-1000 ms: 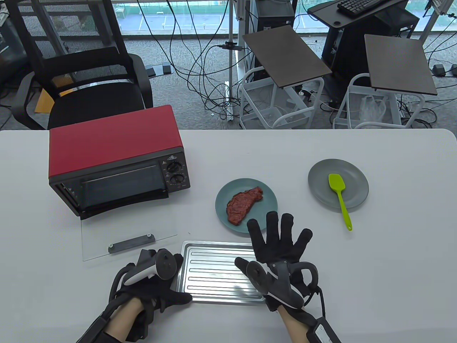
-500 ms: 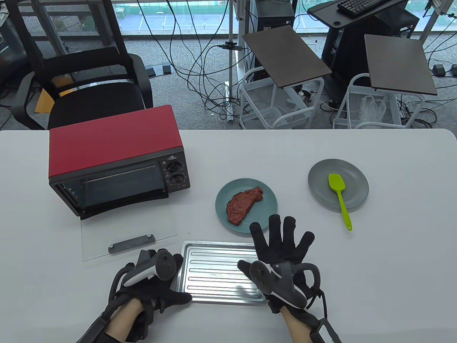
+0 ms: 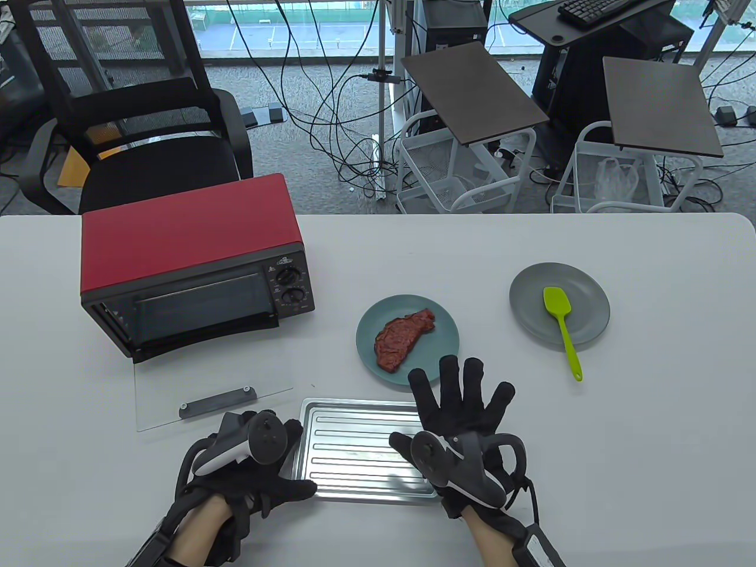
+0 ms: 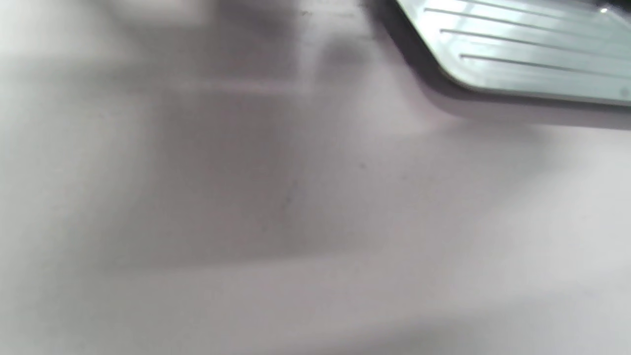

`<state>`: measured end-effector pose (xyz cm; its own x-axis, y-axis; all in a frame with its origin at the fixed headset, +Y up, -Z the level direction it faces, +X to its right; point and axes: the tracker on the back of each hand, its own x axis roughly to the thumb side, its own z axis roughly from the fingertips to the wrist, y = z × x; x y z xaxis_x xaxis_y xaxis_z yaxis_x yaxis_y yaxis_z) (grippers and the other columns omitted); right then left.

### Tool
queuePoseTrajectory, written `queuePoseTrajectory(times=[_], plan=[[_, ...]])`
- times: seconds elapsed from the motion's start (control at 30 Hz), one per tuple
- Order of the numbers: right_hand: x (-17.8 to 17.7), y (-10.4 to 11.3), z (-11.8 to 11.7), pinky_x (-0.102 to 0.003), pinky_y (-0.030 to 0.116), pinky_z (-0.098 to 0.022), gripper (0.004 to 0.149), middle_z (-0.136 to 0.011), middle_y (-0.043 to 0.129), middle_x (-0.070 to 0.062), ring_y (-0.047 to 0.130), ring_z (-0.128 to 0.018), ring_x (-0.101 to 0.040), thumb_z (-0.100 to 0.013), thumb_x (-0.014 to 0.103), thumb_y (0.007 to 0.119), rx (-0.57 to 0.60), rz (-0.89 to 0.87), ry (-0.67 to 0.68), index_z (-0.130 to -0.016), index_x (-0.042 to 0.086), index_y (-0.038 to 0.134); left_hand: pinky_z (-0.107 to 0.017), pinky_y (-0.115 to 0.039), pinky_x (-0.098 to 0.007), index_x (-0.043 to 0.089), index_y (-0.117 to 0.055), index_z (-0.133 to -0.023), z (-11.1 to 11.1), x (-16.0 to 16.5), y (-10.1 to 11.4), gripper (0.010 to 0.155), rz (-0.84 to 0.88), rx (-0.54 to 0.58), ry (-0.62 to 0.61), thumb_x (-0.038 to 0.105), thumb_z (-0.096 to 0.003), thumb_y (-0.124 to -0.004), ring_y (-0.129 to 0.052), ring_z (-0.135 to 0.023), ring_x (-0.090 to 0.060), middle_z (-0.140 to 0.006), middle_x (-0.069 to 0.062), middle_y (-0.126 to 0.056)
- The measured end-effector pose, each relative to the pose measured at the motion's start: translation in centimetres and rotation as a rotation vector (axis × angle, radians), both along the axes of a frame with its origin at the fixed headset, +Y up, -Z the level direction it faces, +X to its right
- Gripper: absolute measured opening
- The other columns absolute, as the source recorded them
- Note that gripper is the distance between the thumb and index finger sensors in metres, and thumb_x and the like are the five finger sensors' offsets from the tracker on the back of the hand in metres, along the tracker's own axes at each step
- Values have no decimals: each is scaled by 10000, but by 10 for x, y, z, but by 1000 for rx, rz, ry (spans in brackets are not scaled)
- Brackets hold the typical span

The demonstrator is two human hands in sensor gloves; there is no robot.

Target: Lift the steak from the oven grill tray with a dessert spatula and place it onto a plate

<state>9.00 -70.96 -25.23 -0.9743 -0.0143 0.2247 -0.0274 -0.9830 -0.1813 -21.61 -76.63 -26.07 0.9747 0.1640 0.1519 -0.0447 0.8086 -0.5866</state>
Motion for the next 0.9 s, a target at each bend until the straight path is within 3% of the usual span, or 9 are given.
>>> queuePoseTrajectory(times=[0.17,0.33,0.5,0.77,0.9], plan=[[3,1,1,-863,163,-637,963,-1192,79,-210,25,-1048,-540,-438,798,568,4,-17,-9,-1160,273,206,-664,-181,-805,441,4,-1009,5,-1,23,1052,37,134,11,909,-305,-622,83,-1072,-394,-1086,-8,149],[4,0,1,-863,165,-638,965,-1193,79,-209,26,-1048,-540,-437,799,568,-7,-20,-16,-1160,271,207,-712,-271,-800,463,60,-980,4,-15,50,1074,-7,292,153,885,-310,-667,42,-1109,-391,-1108,18,131],[3,0,1,-863,166,-638,965,-1194,83,-209,30,-1048,-541,-437,799,567,-15,-15,-17,-1161,270,210,-730,-267,-795,483,56,-973,-4,-45,69,1086,13,310,240,862,-308,-714,32,-1128,-381,-1122,40,119],[4,1,0,-862,170,-638,967,-1194,91,-212,36,-1049,-543,-439,800,555,-25,-30,-19,-1162,256,212,-768,-209,-776,537,-30,-984,-20,-111,78,1055,48,453,460,811,-296,-780,46,-1152,-327,-1160,85,54],[4,1,0,-862,170,-638,965,-1195,91,-210,38,-1050,-541,-438,799,557,-16,-24,-20,-1162,259,217,-780,-238,-767,545,-70,-996,-29,-138,76,1045,6,492,495,803,-290,-795,6,-1169,-316,-1173,91,21]])
